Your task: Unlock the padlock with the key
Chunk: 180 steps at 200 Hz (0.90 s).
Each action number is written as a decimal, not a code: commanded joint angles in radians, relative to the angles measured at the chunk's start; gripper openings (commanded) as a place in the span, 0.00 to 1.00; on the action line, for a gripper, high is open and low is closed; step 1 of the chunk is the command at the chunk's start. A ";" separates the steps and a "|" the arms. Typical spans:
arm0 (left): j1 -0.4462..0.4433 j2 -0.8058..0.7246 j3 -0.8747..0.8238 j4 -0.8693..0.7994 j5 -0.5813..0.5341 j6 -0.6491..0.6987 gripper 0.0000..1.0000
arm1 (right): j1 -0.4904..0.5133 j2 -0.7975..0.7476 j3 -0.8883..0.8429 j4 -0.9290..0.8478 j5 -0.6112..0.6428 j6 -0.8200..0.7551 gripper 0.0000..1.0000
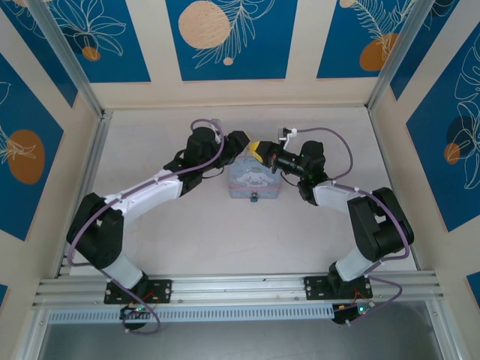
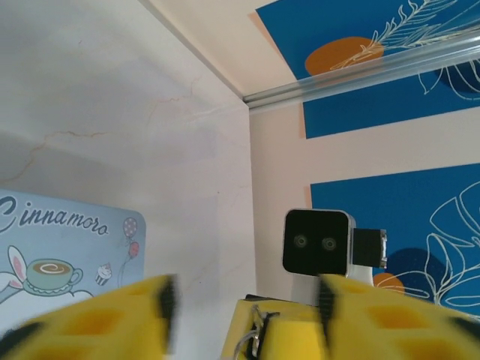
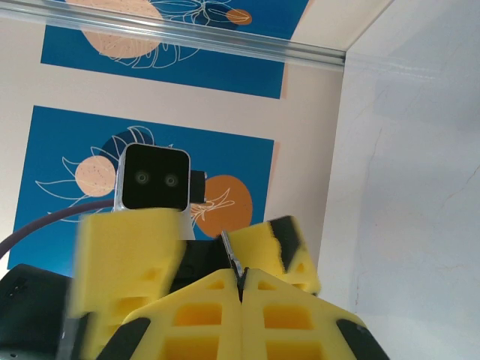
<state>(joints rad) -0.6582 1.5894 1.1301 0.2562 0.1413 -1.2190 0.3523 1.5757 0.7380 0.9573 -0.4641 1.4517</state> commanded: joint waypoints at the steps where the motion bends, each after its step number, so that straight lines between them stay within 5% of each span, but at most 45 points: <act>1: -0.011 -0.037 -0.002 -0.043 -0.020 0.020 0.76 | -0.011 -0.018 -0.021 0.019 -0.009 -0.001 0.00; 41: -0.011 -0.080 0.023 -0.174 -0.056 0.090 0.98 | -0.046 -0.084 -0.070 -0.070 -0.041 -0.039 0.00; 96: -0.024 -0.125 0.088 -0.491 -0.037 0.295 1.00 | -0.146 -0.308 -0.089 -0.589 -0.072 -0.263 0.00; 121: -0.071 -0.146 0.068 -0.603 -0.117 0.346 1.00 | -0.189 -0.395 -0.098 -0.777 -0.072 -0.371 0.00; 161: -0.231 -0.193 -0.089 -0.522 -0.391 0.378 1.00 | -0.237 -0.464 -0.180 -0.815 -0.090 -0.396 0.00; 180: -0.270 -0.190 -0.165 -0.415 -0.405 0.363 1.00 | -0.240 -0.468 -0.222 -0.784 -0.101 -0.389 0.00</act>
<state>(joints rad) -0.8837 1.4113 1.0424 -0.2375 -0.1387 -0.8803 0.1192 1.1221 0.5659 0.2195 -0.5297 1.0996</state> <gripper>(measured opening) 0.998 0.061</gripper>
